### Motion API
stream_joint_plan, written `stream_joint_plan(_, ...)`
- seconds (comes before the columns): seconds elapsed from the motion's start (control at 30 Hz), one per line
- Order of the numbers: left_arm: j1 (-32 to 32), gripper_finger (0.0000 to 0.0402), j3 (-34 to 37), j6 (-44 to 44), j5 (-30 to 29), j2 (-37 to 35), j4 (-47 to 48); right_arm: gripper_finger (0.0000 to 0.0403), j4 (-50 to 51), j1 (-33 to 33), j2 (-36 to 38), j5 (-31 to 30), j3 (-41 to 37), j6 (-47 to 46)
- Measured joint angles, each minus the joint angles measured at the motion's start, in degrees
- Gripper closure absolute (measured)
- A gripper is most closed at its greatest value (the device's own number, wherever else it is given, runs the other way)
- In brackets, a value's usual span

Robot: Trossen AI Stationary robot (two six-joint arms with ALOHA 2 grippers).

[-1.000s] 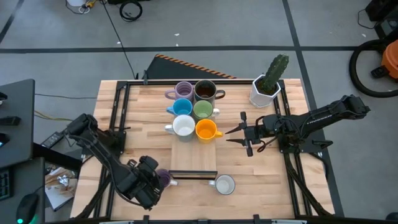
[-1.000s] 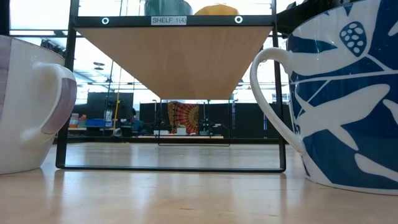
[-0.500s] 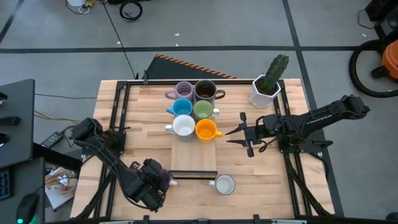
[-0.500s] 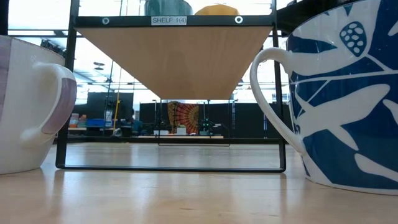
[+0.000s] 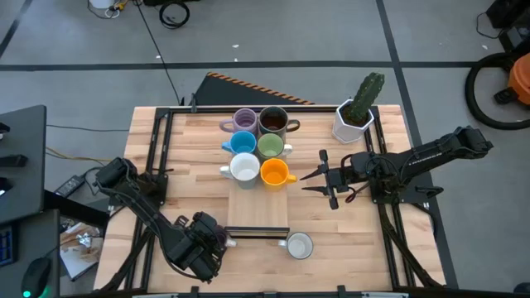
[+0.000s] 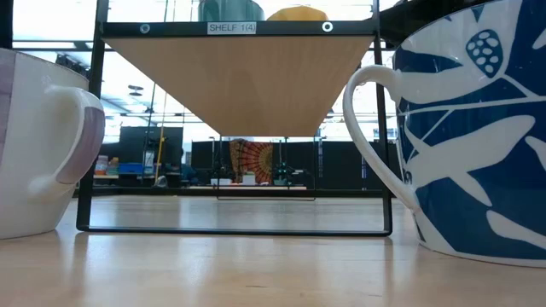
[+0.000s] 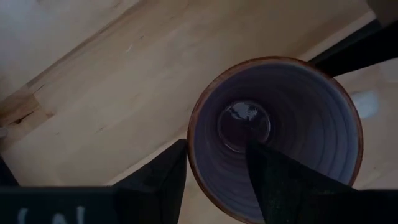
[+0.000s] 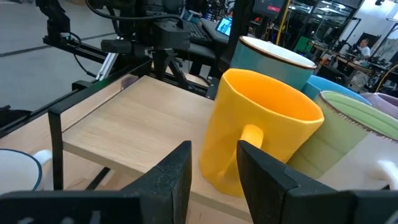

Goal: Place coffee mugs
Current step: Put the purple mug on the shelf

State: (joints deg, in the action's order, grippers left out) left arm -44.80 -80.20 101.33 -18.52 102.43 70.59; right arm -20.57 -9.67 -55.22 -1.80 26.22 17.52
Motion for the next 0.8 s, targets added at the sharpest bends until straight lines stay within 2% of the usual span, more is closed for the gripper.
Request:
stream_joint_plan(0.17, 0.0, 0.0231, 0.0, 0.9, -3.4, 0.1, 0.1, 0.0270, 0.0, -0.1, 0.0, 0.3, 0.0, 0.0)
stream_joint_plan(0.3, 0.0, 0.0231, 0.0, 1.4, -3.1, 0.4, 0.3, 0.0270, 0.0, -0.1, 0.0, 0.4, 0.0, 0.0)
stream_joint_plan(0.6, 0.0, 0.0232, 0.0, 0.0, 1.7, 0.8, 2.0, 0.0270, 0.0, -0.1, 0.0, 0.4, 0.0, -0.4)
stream_joint_plan(0.7, 0.0, 0.0244, 0.0, -3.3, 4.7, 0.8, 2.2, 0.0270, -0.3, -0.1, 0.0, 0.4, 0.0, -0.4)
stream_joint_plan(0.8, 0.0, 0.0266, 0.0, -4.8, 5.0, 0.8, 1.9, 0.0270, -0.4, -0.1, 0.0, 0.4, 0.0, -0.4)
